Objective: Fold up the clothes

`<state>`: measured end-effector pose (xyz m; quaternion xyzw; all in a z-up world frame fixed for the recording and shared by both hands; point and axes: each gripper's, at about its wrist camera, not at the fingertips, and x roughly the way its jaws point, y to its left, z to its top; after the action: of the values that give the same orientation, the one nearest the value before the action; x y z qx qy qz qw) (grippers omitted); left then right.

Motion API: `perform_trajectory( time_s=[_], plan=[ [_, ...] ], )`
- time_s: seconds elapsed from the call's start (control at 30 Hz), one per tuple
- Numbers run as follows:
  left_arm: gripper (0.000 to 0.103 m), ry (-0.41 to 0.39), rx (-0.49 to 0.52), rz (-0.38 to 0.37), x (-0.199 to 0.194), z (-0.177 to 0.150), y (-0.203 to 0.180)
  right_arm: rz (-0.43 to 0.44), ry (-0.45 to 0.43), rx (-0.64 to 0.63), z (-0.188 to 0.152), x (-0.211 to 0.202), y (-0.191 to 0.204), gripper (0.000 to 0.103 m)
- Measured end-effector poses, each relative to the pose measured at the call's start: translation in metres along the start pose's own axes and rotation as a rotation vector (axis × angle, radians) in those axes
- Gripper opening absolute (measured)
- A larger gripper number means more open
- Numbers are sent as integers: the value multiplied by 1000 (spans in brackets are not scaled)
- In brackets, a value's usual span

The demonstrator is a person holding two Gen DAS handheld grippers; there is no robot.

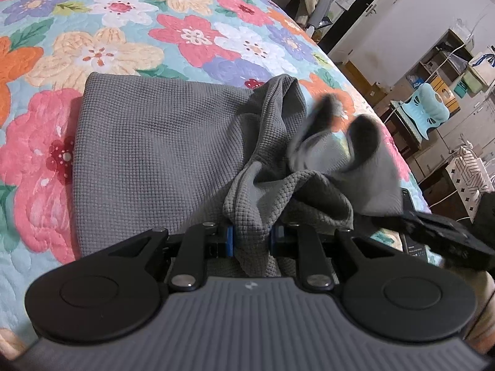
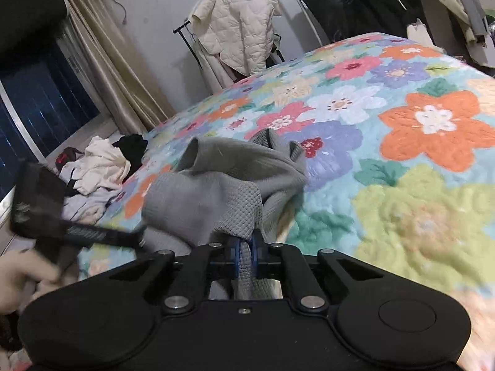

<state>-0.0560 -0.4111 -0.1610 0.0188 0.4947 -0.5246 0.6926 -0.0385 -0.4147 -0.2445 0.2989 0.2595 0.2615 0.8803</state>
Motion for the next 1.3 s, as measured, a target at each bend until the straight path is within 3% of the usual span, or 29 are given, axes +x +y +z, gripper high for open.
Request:
perform_trajectory(
  time_s=[0.13,0.3,0.37,0.47,0.53,0.57,0.6,0.7,0.8,0.87,0.93,0.97,1.03,1.1,1.2,1.3],
  plan=[
    [19,-2,25,-6,1,5,-6,-21,50,16,-7,-24,0,10],
    [19,-3,55,-17,2,8,-15,75,73,48,-13,-55,16,2],
    [19,3,79,-15,0,11,-21,60,53,35,-13,-59,16,2],
    [19,14,129,-15,-10,16,-33,-75,51,7,-16,-50,3,12],
    [19,22,163,-15,-17,19,-42,-169,78,-24,-21,-38,-3,23],
    [19,26,180,-16,-20,21,-46,-196,79,-27,-23,-34,-6,44],
    [19,29,197,-16,-24,22,-50,-222,78,-29,-25,-29,-8,58],
    [21,41,248,-16,-34,27,-63,-279,63,-24,-26,-16,-14,61],
    [21,48,296,-11,-44,32,-74,-272,36,42,-23,-3,-29,64],
    [21,15,302,41,-59,40,-70,-219,5,88,-23,4,-38,64],
    [30,-18,308,89,-72,49,-67,-162,-34,79,-24,5,-36,40],
    [33,-40,313,92,-74,54,-66,-131,-56,59,-24,4,-32,16],
    [45,-49,333,73,-67,62,-69,-81,-83,20,-24,-1,-21,14],
    [56,9,370,36,-38,67,-75,-28,-96,-36,-26,-7,-5,14],
    [58,108,433,-17,12,71,-83,-10,-73,-166,-31,-8,23,14],
    [60,187,479,-2,61,67,-85,-19,-38,-275,-41,-3,44,14]
  ],
)
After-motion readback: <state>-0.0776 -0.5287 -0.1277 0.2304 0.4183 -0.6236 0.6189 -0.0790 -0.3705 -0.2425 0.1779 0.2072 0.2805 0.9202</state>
